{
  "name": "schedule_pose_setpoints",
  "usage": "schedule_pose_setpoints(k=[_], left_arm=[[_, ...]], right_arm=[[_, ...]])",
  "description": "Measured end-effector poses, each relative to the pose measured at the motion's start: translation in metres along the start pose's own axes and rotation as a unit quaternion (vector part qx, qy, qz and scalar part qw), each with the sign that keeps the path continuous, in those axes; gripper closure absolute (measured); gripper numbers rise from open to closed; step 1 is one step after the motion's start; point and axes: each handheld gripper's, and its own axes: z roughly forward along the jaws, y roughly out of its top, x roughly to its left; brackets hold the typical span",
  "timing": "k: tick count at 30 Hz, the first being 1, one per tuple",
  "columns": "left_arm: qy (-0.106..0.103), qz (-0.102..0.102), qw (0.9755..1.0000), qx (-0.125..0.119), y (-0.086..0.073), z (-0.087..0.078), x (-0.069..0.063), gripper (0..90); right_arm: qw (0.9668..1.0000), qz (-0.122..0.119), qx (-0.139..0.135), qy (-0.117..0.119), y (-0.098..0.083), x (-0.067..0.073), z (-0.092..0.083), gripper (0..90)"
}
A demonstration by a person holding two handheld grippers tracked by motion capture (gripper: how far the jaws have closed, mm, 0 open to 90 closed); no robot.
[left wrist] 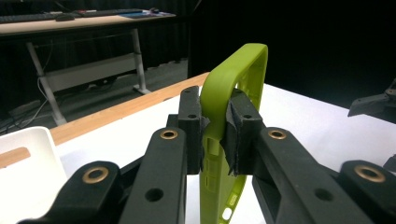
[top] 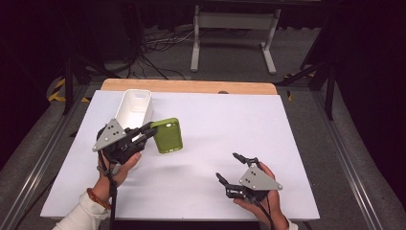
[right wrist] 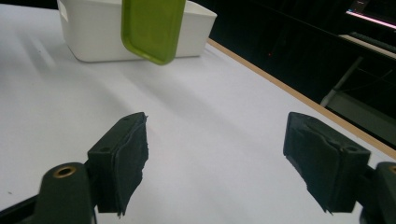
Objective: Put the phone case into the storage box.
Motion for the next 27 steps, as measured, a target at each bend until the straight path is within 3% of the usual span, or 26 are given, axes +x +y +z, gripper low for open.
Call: schedule_pose_setpoints(k=[9,27], left_arm=[[0.001,0.011,0.9999,-0.010,0.008,-0.010,0.007,78.6],[0.040,0.011,0.9985,-0.035,0.017,-0.037,0.035,78.6]], right_arm=[[0.9999,0.007,0.011,-0.009,-0.008,-0.007,-0.005,22.2],[0.9997,0.009,0.018,-0.012,-0.011,-0.011,-0.003,22.0]])
